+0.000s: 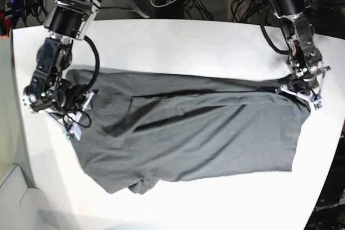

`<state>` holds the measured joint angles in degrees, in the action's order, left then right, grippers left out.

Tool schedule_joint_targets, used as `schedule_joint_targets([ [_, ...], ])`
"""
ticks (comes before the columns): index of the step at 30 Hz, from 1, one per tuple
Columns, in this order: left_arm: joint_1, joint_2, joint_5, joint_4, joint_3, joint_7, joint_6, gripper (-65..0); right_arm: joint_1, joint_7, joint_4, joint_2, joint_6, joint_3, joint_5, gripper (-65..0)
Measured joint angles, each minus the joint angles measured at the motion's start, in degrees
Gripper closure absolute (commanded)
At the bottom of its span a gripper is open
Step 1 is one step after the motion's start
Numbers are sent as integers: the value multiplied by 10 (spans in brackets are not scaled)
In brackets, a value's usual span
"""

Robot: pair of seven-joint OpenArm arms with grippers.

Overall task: Layout the t-shirt on the table in an organized manner, then fold the t-shirt properly
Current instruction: 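Lift the hem with both grippers and fold it toward the collar edge, then release the folded shirt edge and reposition both grippers at its corners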

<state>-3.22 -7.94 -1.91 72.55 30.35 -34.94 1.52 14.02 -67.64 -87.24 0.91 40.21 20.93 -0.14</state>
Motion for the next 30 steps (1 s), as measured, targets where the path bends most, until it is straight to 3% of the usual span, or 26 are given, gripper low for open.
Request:
schedule_joint_targets([
  [11,7,0,0,12,0,-9,0,-20,-33,-2,-5,3,0,0,0,-294],
  [13,7,0,0,12,0,-9,0,-68,-40,-3,-29,7,0,13,0,-330],
  [16,7,-1,-2,13,0,-11,1,-215,-45,-23,-62,11,0,37,-3,-394],
  [19,9,-2,-3,23,1,-18,3,-355,-46,-39,-77,12,0,54,-4,-405],
  [21,24,0,0,49,-1,-21,1,-407,-55,-37,-78,13,0,60,-2,-405],
  [30,45,3,0,112,-2,-43,-2,-423,-85,-37,-77,0,0,64,0,-404],
])
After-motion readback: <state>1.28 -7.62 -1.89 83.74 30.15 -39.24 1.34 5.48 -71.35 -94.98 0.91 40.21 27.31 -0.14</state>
